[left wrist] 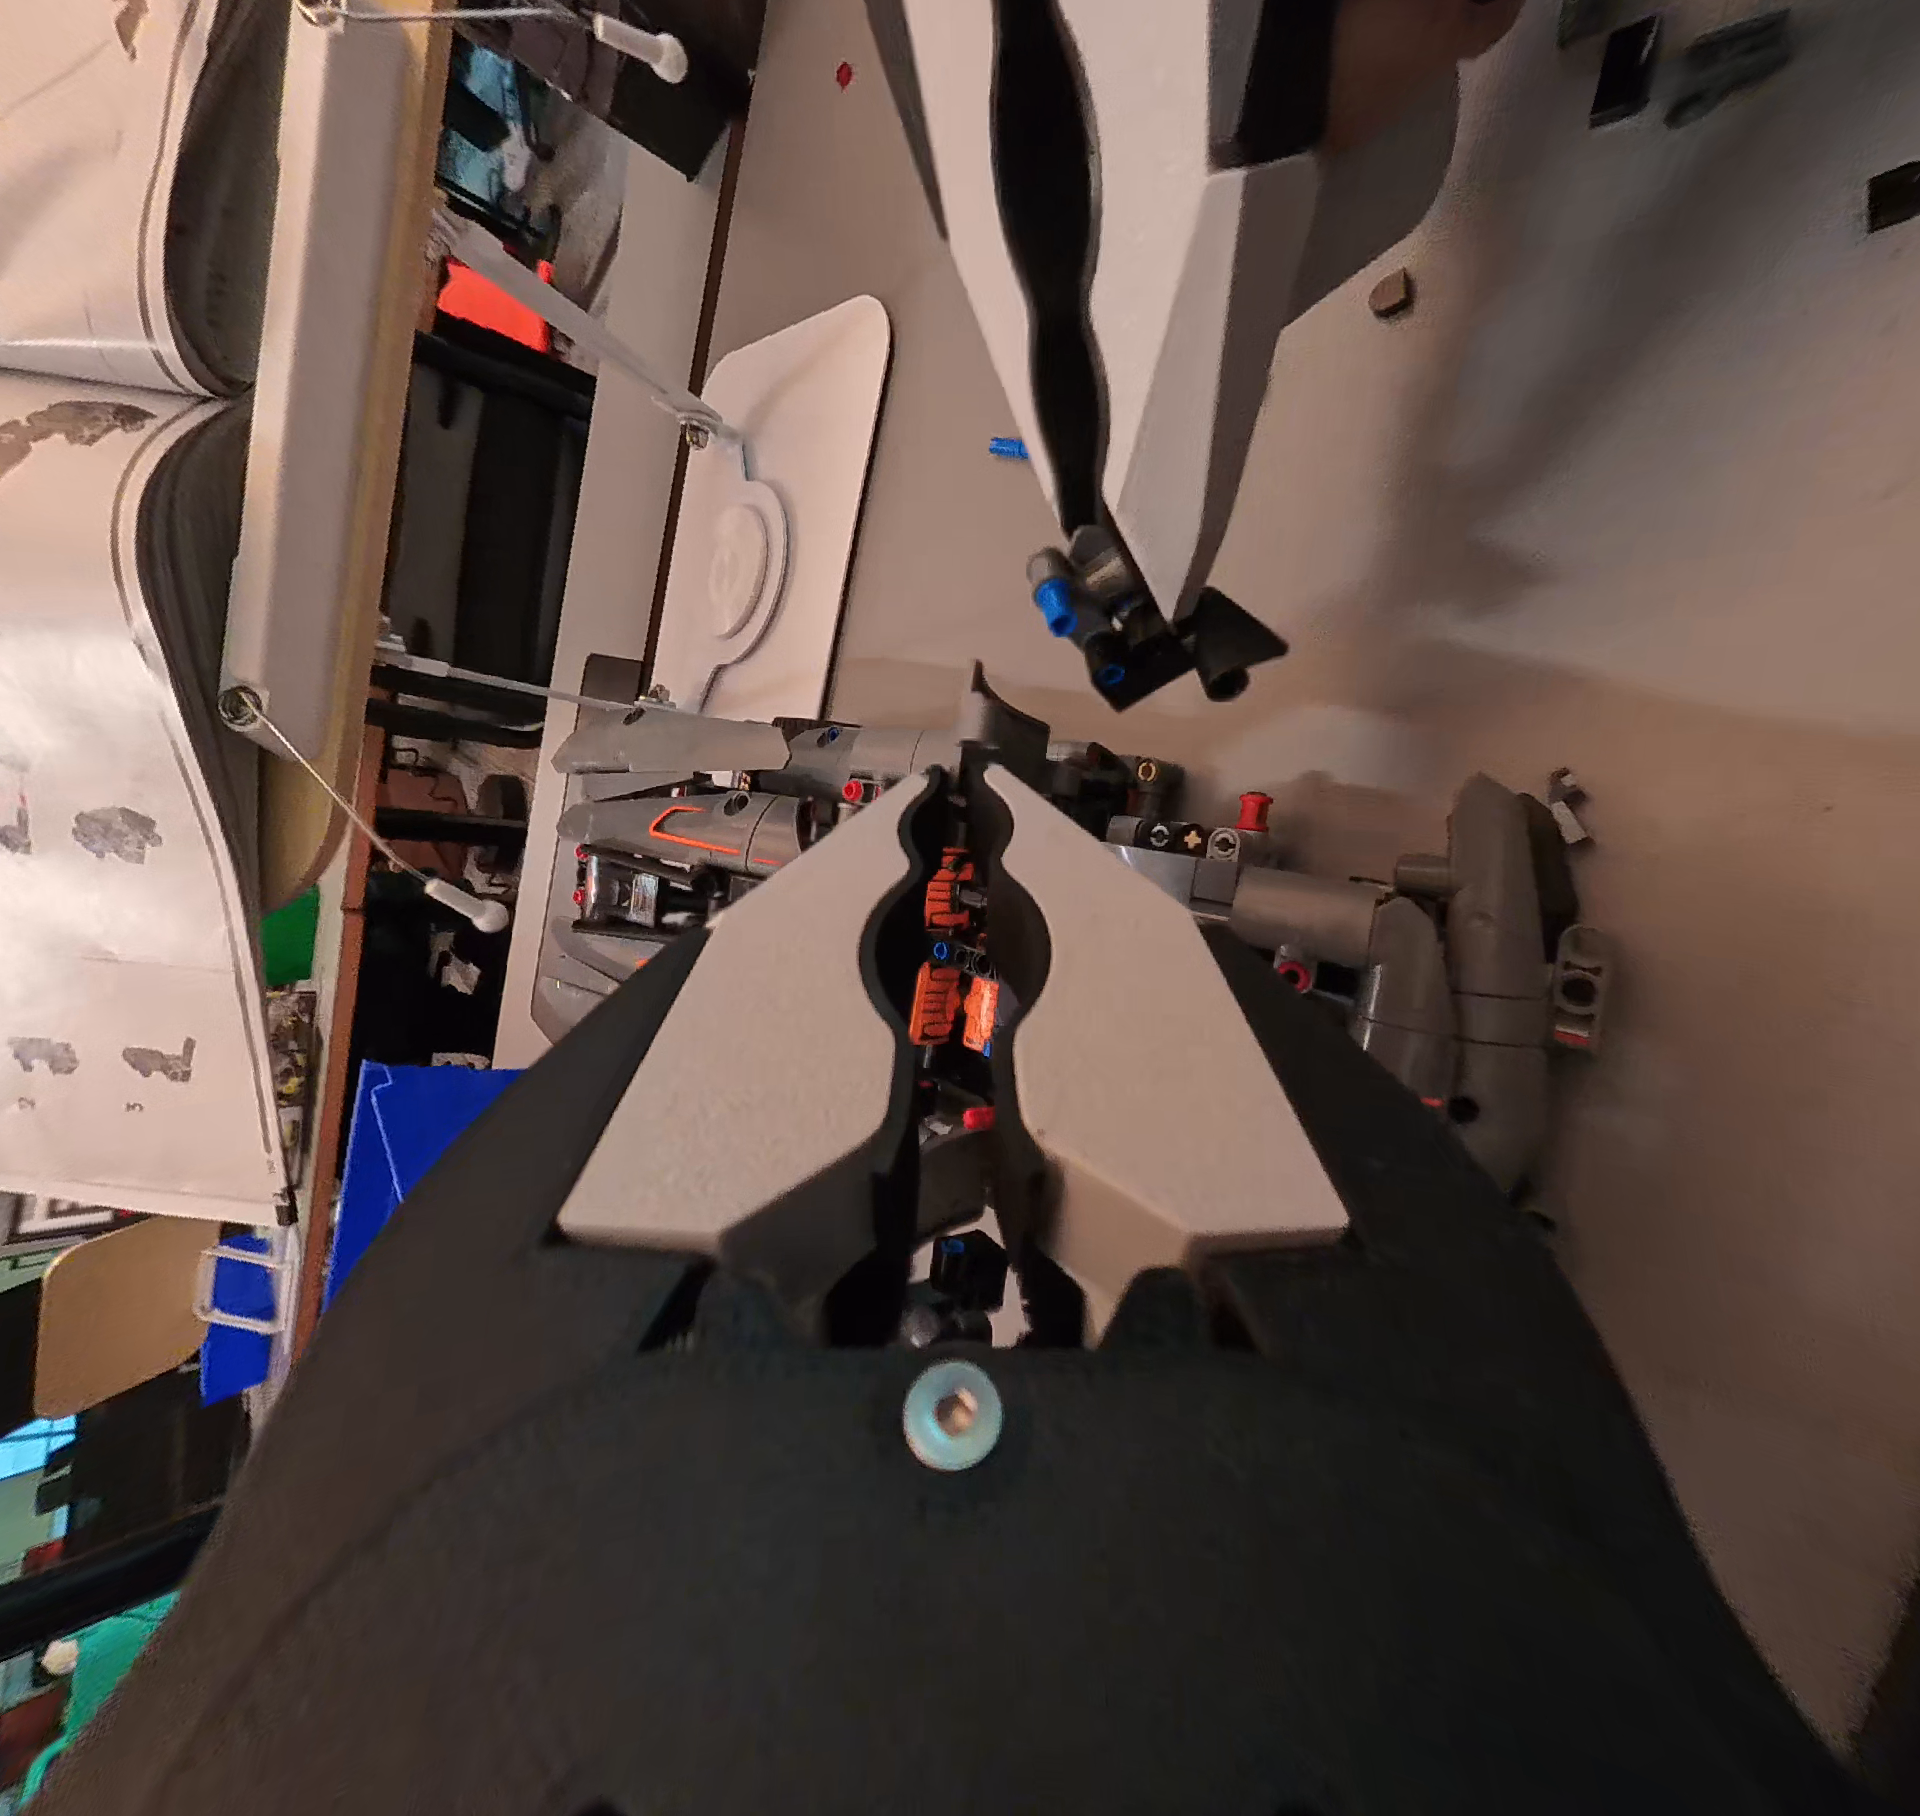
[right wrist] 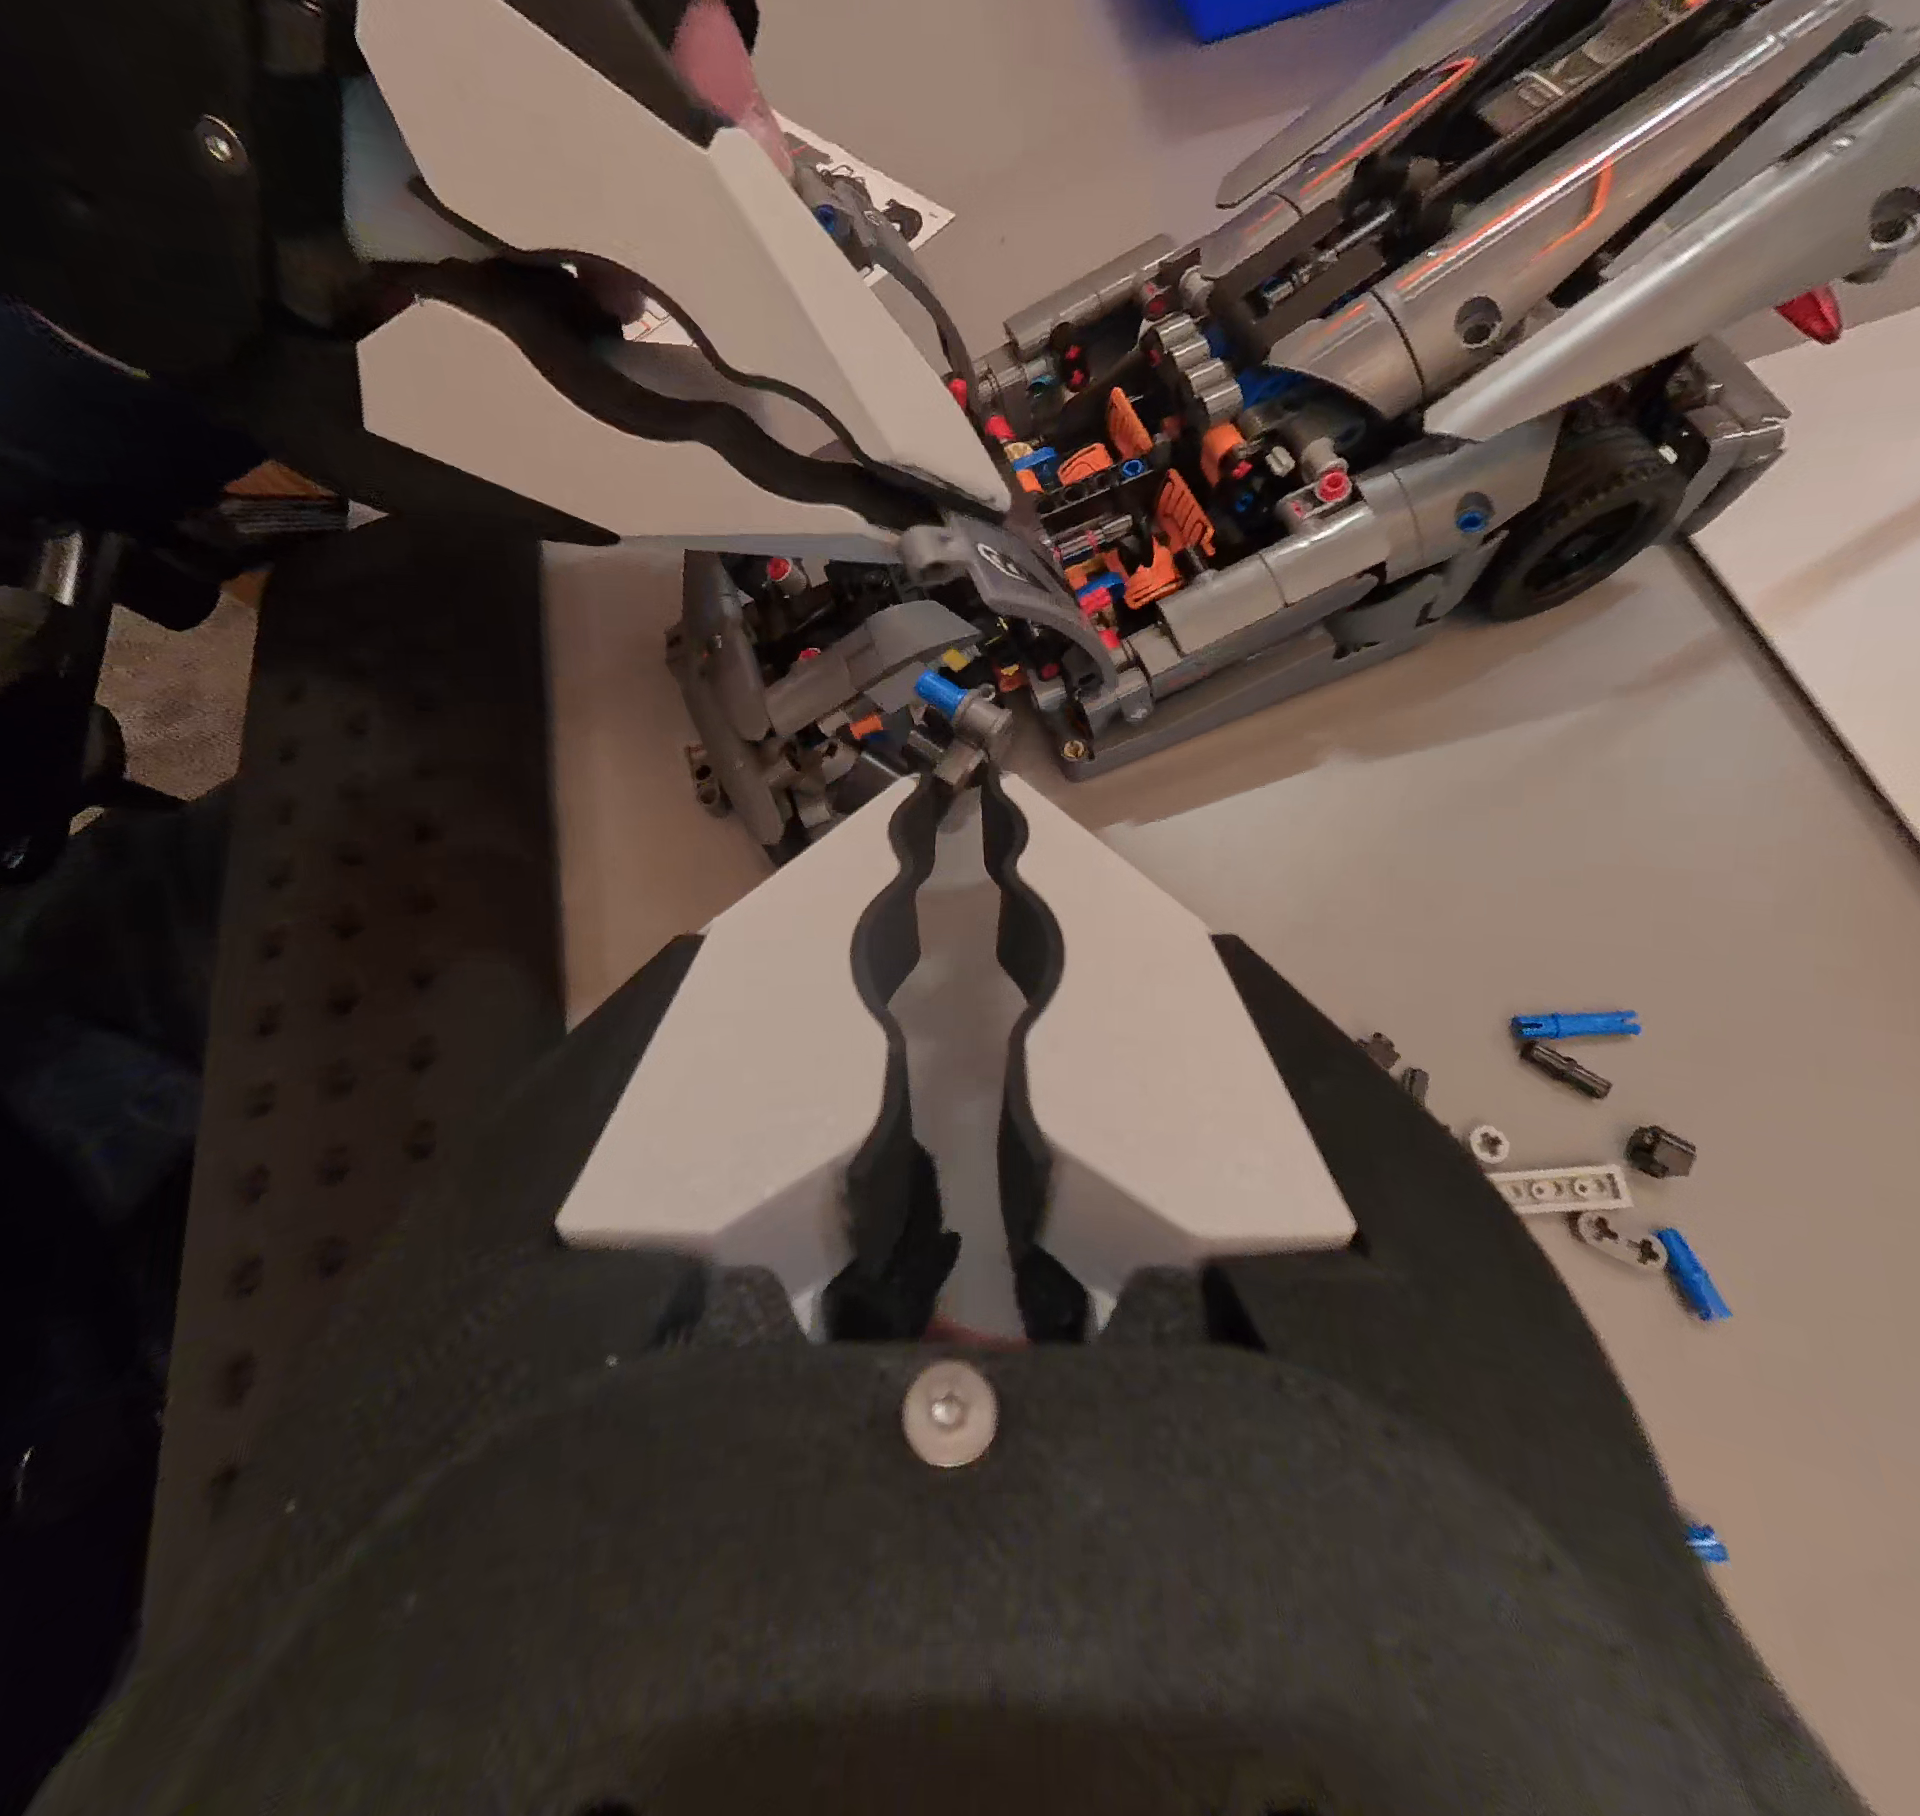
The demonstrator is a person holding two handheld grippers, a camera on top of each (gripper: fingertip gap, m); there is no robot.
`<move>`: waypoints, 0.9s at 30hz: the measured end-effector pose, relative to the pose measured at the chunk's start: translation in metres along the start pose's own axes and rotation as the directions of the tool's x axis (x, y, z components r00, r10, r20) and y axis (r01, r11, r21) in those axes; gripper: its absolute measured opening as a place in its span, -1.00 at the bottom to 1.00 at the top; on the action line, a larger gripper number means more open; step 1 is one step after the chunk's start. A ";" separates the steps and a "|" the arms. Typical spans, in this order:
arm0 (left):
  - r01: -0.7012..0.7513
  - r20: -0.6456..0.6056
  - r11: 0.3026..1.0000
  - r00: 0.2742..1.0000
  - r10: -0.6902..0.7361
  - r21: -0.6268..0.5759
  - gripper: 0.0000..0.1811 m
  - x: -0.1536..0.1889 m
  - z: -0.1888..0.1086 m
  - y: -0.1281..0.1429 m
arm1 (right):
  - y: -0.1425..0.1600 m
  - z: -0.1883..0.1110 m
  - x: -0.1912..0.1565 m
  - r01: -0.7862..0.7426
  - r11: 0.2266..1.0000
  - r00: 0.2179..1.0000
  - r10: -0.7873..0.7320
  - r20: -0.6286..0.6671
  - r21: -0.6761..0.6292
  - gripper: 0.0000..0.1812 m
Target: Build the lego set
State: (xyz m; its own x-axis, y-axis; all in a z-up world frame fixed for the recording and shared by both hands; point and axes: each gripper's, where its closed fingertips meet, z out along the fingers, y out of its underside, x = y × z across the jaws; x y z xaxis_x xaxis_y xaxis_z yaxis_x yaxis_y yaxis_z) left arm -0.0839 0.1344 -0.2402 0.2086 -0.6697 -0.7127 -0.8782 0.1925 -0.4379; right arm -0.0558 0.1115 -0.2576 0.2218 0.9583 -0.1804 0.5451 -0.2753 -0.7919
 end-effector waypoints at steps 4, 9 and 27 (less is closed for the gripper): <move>-0.062 0.021 0.998 0.998 0.061 0.030 -1.00 0.005 0.000 -0.005 | -0.001 0.004 -0.001 0.007 1.000 1.000 -0.007 -0.028 -0.015 -0.94; -0.102 0.055 0.994 0.993 0.100 0.031 -1.00 0.007 0.004 -0.013 | 0.005 0.005 0.004 -0.024 0.999 0.998 0.022 -0.052 -0.038 -0.94; -0.249 0.165 0.968 0.957 0.239 0.043 -0.95 0.008 0.013 -0.038 | 0.009 -0.019 0.011 -0.053 0.998 0.995 0.051 -0.084 -0.016 -0.94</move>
State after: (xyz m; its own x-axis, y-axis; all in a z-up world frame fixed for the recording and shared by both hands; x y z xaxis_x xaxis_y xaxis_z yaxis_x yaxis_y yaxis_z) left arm -0.0432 0.1306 -0.2359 0.0608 -0.4767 -0.8769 -0.8830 0.3840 -0.2700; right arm -0.0331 0.1181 -0.2559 0.3168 0.9330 -0.1709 0.5453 -0.3266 -0.7720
